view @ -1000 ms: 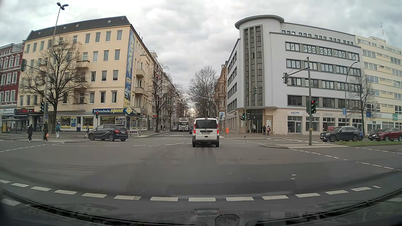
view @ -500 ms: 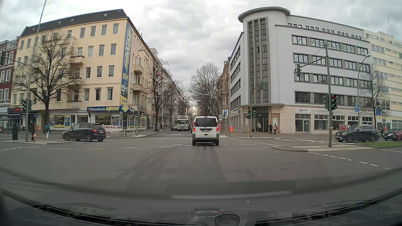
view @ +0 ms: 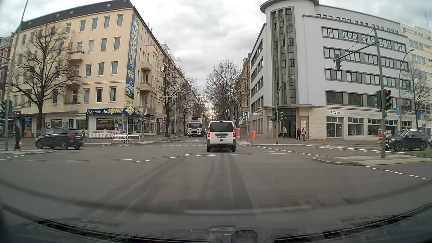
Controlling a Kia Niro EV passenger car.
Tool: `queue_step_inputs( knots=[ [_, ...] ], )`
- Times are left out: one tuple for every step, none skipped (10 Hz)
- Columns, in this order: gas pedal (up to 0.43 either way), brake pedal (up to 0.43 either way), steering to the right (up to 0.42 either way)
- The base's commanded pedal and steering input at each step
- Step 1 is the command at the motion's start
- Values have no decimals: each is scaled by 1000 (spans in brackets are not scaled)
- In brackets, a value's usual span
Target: Follow the waypoints while adhering to traffic rules and regulations
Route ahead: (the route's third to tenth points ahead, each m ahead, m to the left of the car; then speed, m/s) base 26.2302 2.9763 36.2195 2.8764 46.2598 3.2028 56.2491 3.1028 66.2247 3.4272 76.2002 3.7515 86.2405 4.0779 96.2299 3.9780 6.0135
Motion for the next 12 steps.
queue_step_inputs(
  knots=[
    [0,12,-12],
    [0,12,-12],
    [0,12,-12],
    [0,12,-12],
    [0,12,-12],
    [0,12,-12],
    [0,12,-12],
    [0,12,-11],
    [0,12,-11],
    [0,12,-11],
    [0,12,-11],
    [8,12,-11]
  ],
)
